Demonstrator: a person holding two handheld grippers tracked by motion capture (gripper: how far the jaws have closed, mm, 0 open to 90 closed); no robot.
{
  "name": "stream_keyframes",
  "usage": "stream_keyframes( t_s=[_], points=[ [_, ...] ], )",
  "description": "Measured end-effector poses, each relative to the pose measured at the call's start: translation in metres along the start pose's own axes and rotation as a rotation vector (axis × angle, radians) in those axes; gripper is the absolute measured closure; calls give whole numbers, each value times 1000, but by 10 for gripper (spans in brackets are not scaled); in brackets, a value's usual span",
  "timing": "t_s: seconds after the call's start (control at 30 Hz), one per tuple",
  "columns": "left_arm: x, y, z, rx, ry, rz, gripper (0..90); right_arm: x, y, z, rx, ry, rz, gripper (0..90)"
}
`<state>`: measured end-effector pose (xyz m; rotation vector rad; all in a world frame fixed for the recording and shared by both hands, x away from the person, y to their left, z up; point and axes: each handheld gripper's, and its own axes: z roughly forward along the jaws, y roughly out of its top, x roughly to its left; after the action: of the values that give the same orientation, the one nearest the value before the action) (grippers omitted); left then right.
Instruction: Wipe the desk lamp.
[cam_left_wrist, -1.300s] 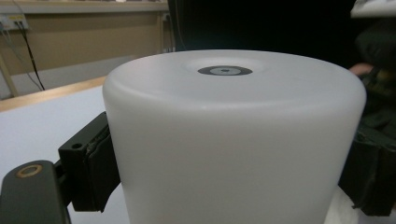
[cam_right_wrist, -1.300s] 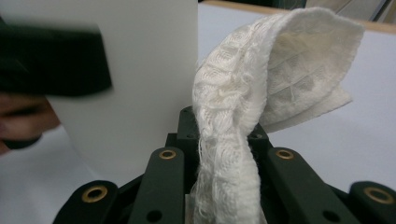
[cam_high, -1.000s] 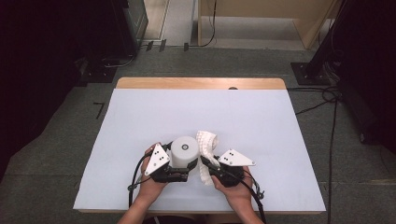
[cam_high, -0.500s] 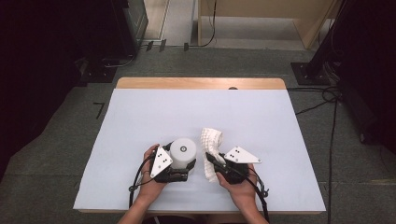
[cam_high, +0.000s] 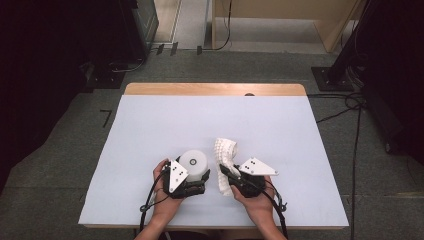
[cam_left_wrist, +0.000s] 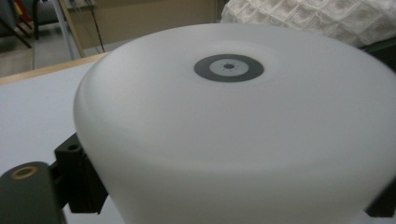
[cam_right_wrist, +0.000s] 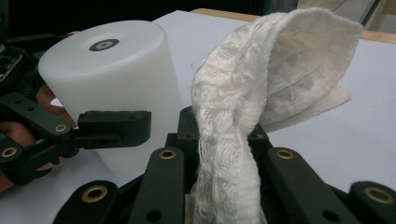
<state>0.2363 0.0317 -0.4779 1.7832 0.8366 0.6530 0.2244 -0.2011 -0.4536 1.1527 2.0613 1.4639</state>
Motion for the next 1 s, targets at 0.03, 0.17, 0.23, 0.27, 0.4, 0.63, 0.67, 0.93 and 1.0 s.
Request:
stream_keyframes(
  t_s=[0.03, 0.17, 0.23, 0.27, 0.4, 0.63, 0.67, 0.93, 1.0],
  points=[
    [1, 0, 0, 3, -5, -3, 81, 0, 0, 0, -1, 0, -2, 757],
    [5, 3, -2, 4, -30, -31, 85, 2, 0, -1, -2, 3, -3, 757],
    [8, 7, -5, -11, -50, -50, 85, 3, 0, -1, -3, 9, -8, 757],
    [9, 9, -6, -22, -58, -54, 85, 4, 0, 0, -2, 10, -8, 757],
    [12, 18, -14, -78, -112, -70, 86, 9, -1, 3, 10, 29, -16, 757],
    [9, 22, -16, -88, -161, -60, 87, 13, -2, 6, 14, 38, -22, 757],
    [8, 21, -15, -81, -163, -52, 87, 13, -2, 6, 12, 38, -16, 757],
    [0, 19, -10, -52, -190, -33, 87, 11, 10, -7, -42, 33, -19, 757],
    [2, 24, -13, -71, -199, -44, 87, 11, 8, -6, -31, 34, -19, 757]
  ],
)
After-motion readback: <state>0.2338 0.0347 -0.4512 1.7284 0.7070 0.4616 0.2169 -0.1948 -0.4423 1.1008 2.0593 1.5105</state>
